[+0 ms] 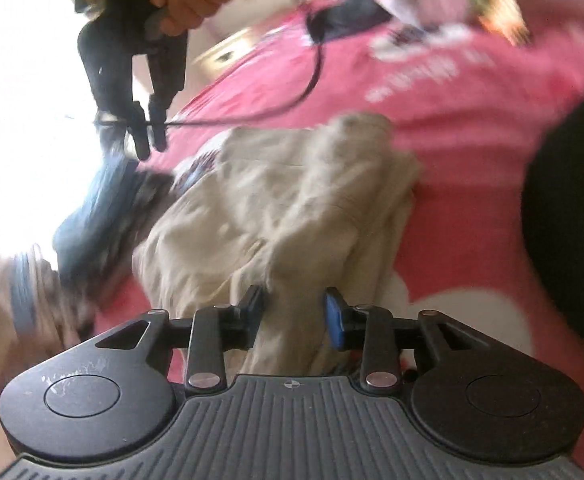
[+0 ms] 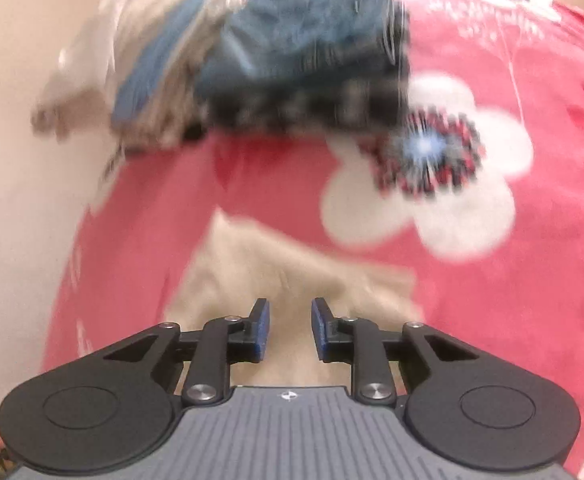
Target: Fold clothes
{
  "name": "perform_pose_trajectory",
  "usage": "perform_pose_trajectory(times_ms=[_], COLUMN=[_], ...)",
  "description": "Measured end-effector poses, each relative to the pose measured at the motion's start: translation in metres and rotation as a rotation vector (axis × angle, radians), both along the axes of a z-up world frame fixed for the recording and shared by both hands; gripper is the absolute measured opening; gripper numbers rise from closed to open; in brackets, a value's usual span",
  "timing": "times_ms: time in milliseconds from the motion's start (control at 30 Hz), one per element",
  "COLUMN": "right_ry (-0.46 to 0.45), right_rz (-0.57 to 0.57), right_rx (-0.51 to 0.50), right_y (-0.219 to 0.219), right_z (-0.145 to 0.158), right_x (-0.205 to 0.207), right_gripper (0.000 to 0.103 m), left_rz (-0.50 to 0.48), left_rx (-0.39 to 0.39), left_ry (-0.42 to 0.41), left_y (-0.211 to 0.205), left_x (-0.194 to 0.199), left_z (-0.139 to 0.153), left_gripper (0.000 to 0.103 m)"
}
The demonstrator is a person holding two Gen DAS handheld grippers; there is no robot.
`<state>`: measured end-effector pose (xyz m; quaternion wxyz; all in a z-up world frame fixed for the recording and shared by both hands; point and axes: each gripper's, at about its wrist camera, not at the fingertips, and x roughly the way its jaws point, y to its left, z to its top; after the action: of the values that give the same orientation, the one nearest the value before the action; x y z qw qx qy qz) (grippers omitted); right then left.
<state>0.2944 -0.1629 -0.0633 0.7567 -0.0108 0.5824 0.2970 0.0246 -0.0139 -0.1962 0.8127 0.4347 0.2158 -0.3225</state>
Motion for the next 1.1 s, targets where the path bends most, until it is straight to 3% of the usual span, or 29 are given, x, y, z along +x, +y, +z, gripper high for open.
perform_pose_trajectory(times_ms=[67,167,233,267,400,567,633,700,833,967,1067,1100], right_ry=[-0.03,-0.134,-0.227,-0.248,-0.289,-0.406,-0.385,-0.347,-0.203,-0.069,0.042,0.072], right_rz=[0.07,0.237,0.359,0.377,0.394,0.495,0.481,0.452,0.35,0.33,0.361,0.384], right_rx=[-0.038,-0.125,-0.252,-0.272,-0.252,-0.094,-0.068,-0.031,0.053,-0.013,-0.145,-0.182], right_y=[-0.002,0.007,0.015,0.015,0.02,0.054,0.069,0.083,0.113,0.155,0.182,0.189], right_z=[-0.011,-0.03,-0.051,-0.054,-0.037,0.0,-0.002,-0.005,-0.021,-0.051,-0.077,-0.084], right_x=[-0.022,-0.061,-0.087,-0.091,-0.089,-0.078,-0.059,-0.035,0.028,0.071,0.081,0.079], right_gripper=[0.027,0.027,0.022,0.022,0.022,0.023,0.027,0.04,0.047,0.05,0.048,0.038], left_rz=[-0.038,-0.02,0.019,0.031,0.041,0.118,0.152,0.193,0.387,0.631,0.681,0.688], left_rx=[0.05,0.033,0.002,-0.017,-0.053,-0.126,-0.194,-0.268,-0.473,-0.689,-0.757,-0.785], left_ry=[-0.029,0.003,0.054,0.096,0.239,0.361,0.433,0.481,0.544,0.575,0.633,0.677], left_y=[-0.001,-0.001,0.001,0.002,0.004,0.007,0.014,0.028,0.074,0.116,0.12,0.121], left_x=[-0.002,0.003,0.011,0.014,0.012,0.015,0.016,0.012,0.019,0.047,0.074,0.08], left_z=[-0.006,-0.004,0.001,0.004,0.006,-0.004,0.002,0.015,0.041,0.044,0.028,0.021], left_gripper=[0.033,0.028,0.004,0.002,0.0,0.0,0.0,0.002,0.028,0.034,0.034,0.034])
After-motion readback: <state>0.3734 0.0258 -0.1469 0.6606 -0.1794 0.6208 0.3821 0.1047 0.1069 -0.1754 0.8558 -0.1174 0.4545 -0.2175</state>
